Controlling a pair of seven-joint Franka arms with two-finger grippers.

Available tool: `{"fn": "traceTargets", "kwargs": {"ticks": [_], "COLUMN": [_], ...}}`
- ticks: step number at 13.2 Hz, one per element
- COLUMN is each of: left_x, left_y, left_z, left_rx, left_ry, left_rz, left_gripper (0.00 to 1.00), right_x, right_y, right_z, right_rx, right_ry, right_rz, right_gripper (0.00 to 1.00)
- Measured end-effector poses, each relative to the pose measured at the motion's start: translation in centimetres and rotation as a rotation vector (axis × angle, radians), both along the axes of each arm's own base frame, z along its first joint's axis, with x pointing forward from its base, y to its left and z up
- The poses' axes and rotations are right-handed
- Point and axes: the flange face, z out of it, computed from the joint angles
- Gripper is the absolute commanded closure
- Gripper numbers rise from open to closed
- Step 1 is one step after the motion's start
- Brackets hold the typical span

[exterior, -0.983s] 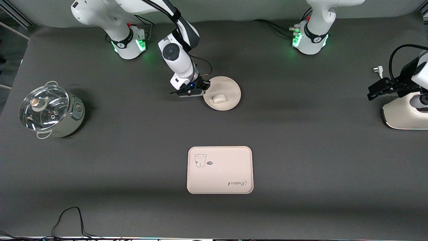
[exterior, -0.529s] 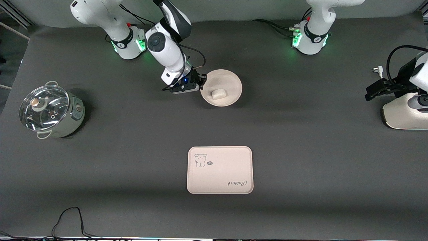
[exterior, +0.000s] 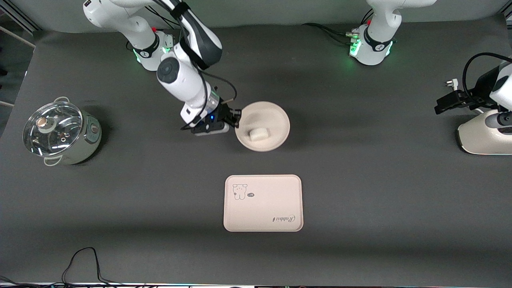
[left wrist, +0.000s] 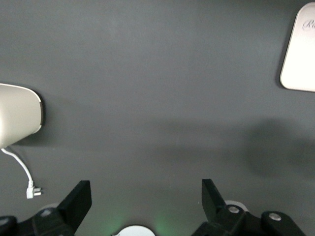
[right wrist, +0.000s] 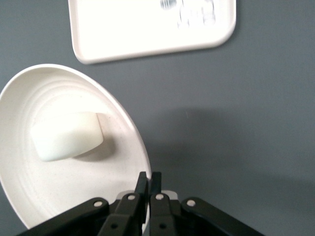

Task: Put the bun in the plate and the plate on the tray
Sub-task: 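Carry the plate with the right gripper onto the bunny tray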

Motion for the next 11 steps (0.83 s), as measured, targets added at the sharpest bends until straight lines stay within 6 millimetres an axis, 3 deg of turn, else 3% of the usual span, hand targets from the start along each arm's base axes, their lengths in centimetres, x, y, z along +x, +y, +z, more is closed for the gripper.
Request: {"fn": "traceTargets", "kwargs": {"ticks": [6,8,11], "left_x": [-0.1,-0.5,-1.1], "left_y": [-0.7,-0.8,-1.5], "left_z": [-0.1,0.3,2.1], "left_rx": [-0.002,-0.003,-0.002], "left_ry": [0.018,0.036,0.055], "left_rz": [-0.012,-0.013,-0.030], "left_gripper": [0.00,0.00,0.00], "right_x": [15.5,18.6,20.6], "right_y": [1.5,1.4,1.8], "right_z": [-1.6,-3.4,-6.5], "right_rx": [0.036,0.027,0.012], "right_ry": [-0.013,-0.039,-0.048], "right_rz": [-0.048,-0.062,-0.062], "right_gripper": [1.00,1.00,1.00]}}
